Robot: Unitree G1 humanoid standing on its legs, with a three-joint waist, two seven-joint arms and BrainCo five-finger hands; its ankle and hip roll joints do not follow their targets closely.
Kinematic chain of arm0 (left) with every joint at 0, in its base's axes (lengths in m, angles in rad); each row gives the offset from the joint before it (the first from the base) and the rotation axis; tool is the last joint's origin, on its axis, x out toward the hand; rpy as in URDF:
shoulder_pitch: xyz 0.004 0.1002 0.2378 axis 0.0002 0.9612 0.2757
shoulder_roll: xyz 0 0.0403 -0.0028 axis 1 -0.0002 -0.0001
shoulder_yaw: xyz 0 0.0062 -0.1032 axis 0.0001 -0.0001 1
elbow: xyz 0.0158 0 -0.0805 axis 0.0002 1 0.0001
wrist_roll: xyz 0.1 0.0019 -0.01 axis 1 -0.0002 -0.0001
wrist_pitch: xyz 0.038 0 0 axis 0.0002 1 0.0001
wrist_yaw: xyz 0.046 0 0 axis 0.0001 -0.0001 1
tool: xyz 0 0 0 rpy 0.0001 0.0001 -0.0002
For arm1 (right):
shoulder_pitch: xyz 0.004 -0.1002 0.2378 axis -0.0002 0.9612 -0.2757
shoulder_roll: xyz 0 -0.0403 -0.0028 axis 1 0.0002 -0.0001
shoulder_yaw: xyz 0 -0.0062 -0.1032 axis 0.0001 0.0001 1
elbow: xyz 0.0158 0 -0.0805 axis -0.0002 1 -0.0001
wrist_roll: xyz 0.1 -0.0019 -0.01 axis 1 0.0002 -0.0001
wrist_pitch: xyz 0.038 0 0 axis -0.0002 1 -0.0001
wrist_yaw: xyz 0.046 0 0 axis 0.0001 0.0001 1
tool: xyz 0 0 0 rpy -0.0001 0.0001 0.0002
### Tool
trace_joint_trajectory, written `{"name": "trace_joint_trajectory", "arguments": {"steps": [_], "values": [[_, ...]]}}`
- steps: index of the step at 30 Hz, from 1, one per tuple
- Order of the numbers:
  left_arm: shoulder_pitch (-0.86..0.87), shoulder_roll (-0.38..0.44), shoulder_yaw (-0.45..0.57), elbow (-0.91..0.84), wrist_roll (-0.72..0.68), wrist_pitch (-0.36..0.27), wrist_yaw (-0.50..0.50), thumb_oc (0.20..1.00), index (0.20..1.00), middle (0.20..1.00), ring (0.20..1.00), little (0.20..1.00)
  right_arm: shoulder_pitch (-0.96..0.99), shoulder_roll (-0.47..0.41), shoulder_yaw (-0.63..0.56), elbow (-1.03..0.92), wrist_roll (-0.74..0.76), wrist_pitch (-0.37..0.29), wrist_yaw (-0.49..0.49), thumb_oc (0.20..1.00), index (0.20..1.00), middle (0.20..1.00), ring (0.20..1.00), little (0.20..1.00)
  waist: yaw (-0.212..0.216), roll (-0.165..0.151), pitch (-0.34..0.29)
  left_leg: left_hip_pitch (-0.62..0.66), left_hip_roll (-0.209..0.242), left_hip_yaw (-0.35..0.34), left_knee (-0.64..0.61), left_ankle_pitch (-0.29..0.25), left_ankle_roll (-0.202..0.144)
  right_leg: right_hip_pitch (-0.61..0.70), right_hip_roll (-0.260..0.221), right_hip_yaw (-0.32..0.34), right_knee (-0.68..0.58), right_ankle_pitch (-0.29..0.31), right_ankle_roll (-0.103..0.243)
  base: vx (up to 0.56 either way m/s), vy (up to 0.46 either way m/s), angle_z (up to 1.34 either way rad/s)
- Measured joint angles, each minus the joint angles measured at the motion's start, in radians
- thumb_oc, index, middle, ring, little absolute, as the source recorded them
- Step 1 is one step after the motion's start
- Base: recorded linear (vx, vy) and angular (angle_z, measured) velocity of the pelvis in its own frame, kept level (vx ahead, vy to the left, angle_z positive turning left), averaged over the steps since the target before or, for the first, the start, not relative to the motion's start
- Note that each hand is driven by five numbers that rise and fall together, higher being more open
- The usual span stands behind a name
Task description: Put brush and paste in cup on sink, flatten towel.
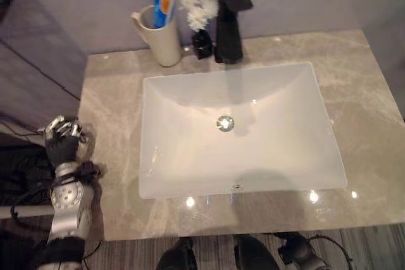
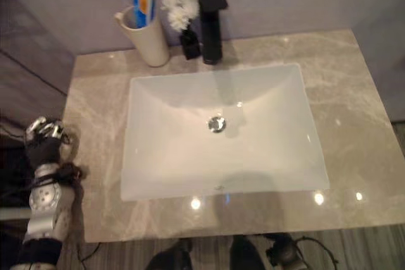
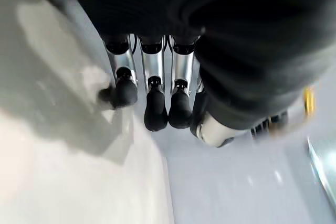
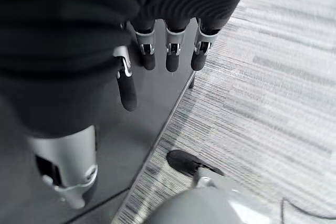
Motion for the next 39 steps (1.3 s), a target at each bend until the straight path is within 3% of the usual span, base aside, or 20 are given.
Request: {"name": "trace_joint_trajectory", "arguments": {"steps": [7,10,11,12,15,19,21,22,25,26,27,28,29,30,31,34,36,37,38,39], "values": [[0.102,-0.049,0.072,0.151,-0.014,0.000,0.028,0.200,0.200,0.200,0.200,0.200,0.076,0.003,0.001,0.018,-0.011,0.011,0.012,1.000,1.000,1.000,1.000,1.000,0.058,-0.001,-0.029,0.003,0.004,-0.114,0.000,0.012,-0.027,0.057,0.018,-0.108,0.000,-0.025,-0.015,-0.14,-0.041,0.44],[0.115,-0.089,0.066,0.338,-0.018,0.023,0.044,0.200,0.200,0.200,0.200,0.200,0.075,0.002,0.001,0.023,-0.020,0.011,0.019,1.000,1.000,1.000,1.000,1.000,0.069,-0.003,-0.029,0.004,0.009,-0.142,0.001,0.015,-0.034,0.058,0.022,-0.112,0.000,-0.023,-0.024,-0.17,0.078,0.04],[0.108,-0.118,0.052,0.439,-0.022,0.018,0.043,0.200,0.200,0.200,0.200,0.200,0.074,-0.003,0.000,0.007,-0.020,0.011,0.021,1.000,1.000,1.000,1.000,1.000,0.071,-0.025,-0.025,-0.020,-0.026,-0.169,0.063,-0.006,-0.056,0.037,-0.007,-0.110,-0.001,-0.004,-0.049,-0.26,0.234,-0.27],[0.109,-0.134,0.039,0.527,-0.025,0.033,0.043,0.200,0.200,0.200,0.200,0.200,0.066,-0.005,-0.012,-0.022,-0.019,0.001,0.020,1.000,1.000,1.000,1.000,1.000,0.059,-0.066,-0.017,-0.045,-0.094,-0.203,0.190,-0.066,-0.011,0.026,-0.054,-0.084,0.007,0.007,-0.049,-0.15,0.237,-0.38],[0.108,-0.173,0.034,0.661,-0.032,0.056,0.041,0.200,0.200,0.200,0.200,0.200,0.061,-0.020,-0.045,-0.051,-0.017,-0.015,0.019,1.000,1.000,1.000,1.000,1.000,0.028,-0.057,-0.029,0.001,-0.123,-0.250,0.188,-0.138,0.018,0.012,-0.055,-0.043,0.008,0.025,-0.010,-0.11,0.220,-0.42],[0.061,-0.171,-0.096,0.863,-0.007,0.122,-0.029,0.200,0.200,0.200,0.200,0.200,0.002,-0.014,-0.080,-0.048,-0.014,-0.032,0.019,1.000,1.000,1.000,1.000,1.000,0.017,-0.101,-0.031,0.029,-0.183,-0.213,0.161,-0.152,0.072,-0.026,-0.088,0.067,0.019,0.057,0.031,-0.16,0.289,-0.66],[0.029,-0.175,-0.214,0.956,0.089,0.172,-0.088,0.200,0.200,0.200,0.200,0.200,-0.013,-0.007,-0.102,-0.050,0.000,-0.043,0.023,1.000,1.000,1.000,1.000,1.000,-0.024,-0.114,-0.033,0.033,-0.197,-0.184,0.170,-0.151,0.098,-0.049,-0.105,0.106,0.059,0.074,0.079,-0.19,0.304,-0.55],[0.027,-0.176,-0.248,0.987,0.147,0.201,-0.123,0.235,0.235,0.235,0.235,0.235,-0.019,0.005,-0.110,-0.051,0.008,-0.045,0.022,1.000,1.000,1.000,1.000,1.000,-0.026,-0.124,-0.035,0.043,-0.204,-0.159,0.166,-0.150,0.107,-0.064,-0.106,0.115,0.068,0.094,0.082,-0.17,0.255,-0.99],[0.005,-0.176,-0.349,1.025,0.326,0.245,-0.190,0.896,0.896,0.896,0.896,0.896,-0.028,0.019,-0.120,-0.048,0.012,-0.053,0.038,1.000,1.000,1.000,1.000,1.000,-0.052,-0.160,-0.051,0.055,-0.229,-0.069,0.157,-0.160,0.145,-0.099,-0.115,0.137,0.073,0.095,0.102,-0.19,0.196,-0.90],[0.005,-0.168,-0.407,1.037,0.412,0.256,-0.222,1.000,1.000,1.000,1.000,1.000,-0.028,0.022,-0.123,-0.053,0.011,-0.054,0.046,1.000,1.000,1.000,1.000,1.000,-0.066,-0.166,-0.054,0.063,-0.234,-0.029,0.147,-0.149,0.144,-0.109,-0.120,0.159,0.068,0.079,0.123,-0.22,0.106,-0.78],[0.000,-0.172,-0.408,1.045,0.459,0.266,-0.235,1.000,1.000,1.000,1.000,1.000,-0.026,0.022,-0.128,-0.061,0.011,-0.053,0.050,1.000,1.000,1.000,1.000,1.000,-0.082,-0.167,-0.054,0.059,-0.232,-0.004,0.154,-0.151,0.150,-0.124,-0.118,0.167,0.066,0.045,0.142,-0.22,0.090,-0.93],[-0.005,-0.174,-0.416,1.042,0.501,0.277,-0.237,1.000,1.000,1.000,1.000,1.000,-0.033,0.022,-0.132,-0.061,0.010,-0.052,0.054,1.000,1.000,1.000,1.000,1.000,-0.081,-0.159,-0.052,0.057,-0.211,0.038,0.152,-0.150,0.154,-0.135,-0.117,0.140,0.062,-0.013,0.155,-0.32,0.095,-1.54],[-0.005,-0.179,-0.424,1.027,0.547,0.289,-0.237,1.000,1.000,1.000,1.000,1.000,-0.038,0.026,-0.132,-0.059,0.008,-0.045,0.064,1.000,1.000,1.000,1.000,1.000,-0.055,-0.132,-0.044,0.062,-0.160,0.122,0.138,-0.148,0.158,-0.166,-0.115,0.006,0.073,-0.061,0.143,-0.33,0.077,-1.94],[-0.009,-0.181,-0.434,1.020,0.561,0.293,-0.232,1.000,1.000,1.000,1.000,1.000,-0.028,0.024,-0.131,-0.064,0.005,-0.044,0.066,1.000,1.000,1.000,1.000,1.000,-0.042,-0.118,-0.035,0.079,-0.126,0.178,0.118,-0.139,0.158,-0.176,-0.109,-0.091,0.099,-0.033,0.122,-0.30,0.054,-2.01],[-0.011,-0.180,-0.434,1.009,0.567,0.296,-0.227,1.000,1.000,1.000,1.000,1.000,-0.030,0.020,-0.133,-0.073,0.002,-0.044,0.067,1.000,1.000,1.000,1.000,1.000,-0.032,-0.103,-0.029,0.081,-0.100,0.208,0.114,-0.140,0.160,-0.187,-0.108,-0.133,0.145,-0.023,0.111,-0.21,0.011,-1.54],[-0.017,-0.158,-0.450,0.985,0.576,0.303,-0.228,1.000,1.000,1.000,1.000,1.000,0.007,0.019,-0.151,-0.050,0.002,-0.039,0.068,1.000,1.000,1.000,1.000,1.000,-0.016,-0.094,-0.025,0.131,-0.046,0.327,0.074,-0.126,0.149,-0.165,-0.118,-0.142,0.325,-0.044,0.113,-0.19,-0.017,-1.24],[-0.022,-0.154,-0.453,0.969,0.578,0.308,-0.226,1.000,1.000,1.000,1.000,1.000,0.009,0.019,-0.157,-0.014,0.002,-0.028,0.067,1.000,1.000,1.000,1.000,1.000,0.001,-0.102,-0.028,0.151,-0.022,0.394,0.066,-0.119,0.131,-0.107,-0.162,-0.257,0.339,-0.072,0.106,-0.13,-0.034,-1.08],[-0.022,-0.157,-0.457,0.960,0.579,0.309,-0.226,1.000,1.000,1.000,1.000,1.000,0.008,0.021,-0.158,0.016,0.001,-0.024,0.068,1.000,1.000,1.000,1.000,1.000,0.024,-0.104,-0.039,0.164,-0.011,0.433,0.060,-0.126,0.124,-0.070,-0.183,-0.349,0.332,-0.083,0.087,-0.13,-0.090,-1.18],[-0.032,-0.145,-0.462,0.954,0.579,0.310,-0.225,1.000,1.000,1.000,1.000,1.000,0.020,0.028,-0.161,0.028,0.001,-0.023,0.066,1.000,1.000,1.000,1.000,1.000,0.029,-0.126,-0.048,0.174,-0.006,0.463,0.080,-0.134,0.100,-0.018,-0.198,-0.407,0.304,-0.058,0.030,-0.14,-0.088,-1.14],[-0.027,-0.140,-0.461,0.954,0.579,0.312,-0.225,1.000,1.000,1.000,1.000,1.000,0.020,0.038,-0.160,0.039,0.001,-0.022,0.066,1.000,1.000,1.000,1.000,1.000,0.044,-0.148,-0.055,0.178,-0.015,0.479,0.100,-0.145,0.084,-0.004,-0.207,-0.467,0.292,-0.019,0.001,-0.10,-0.094,-1.34]]}}
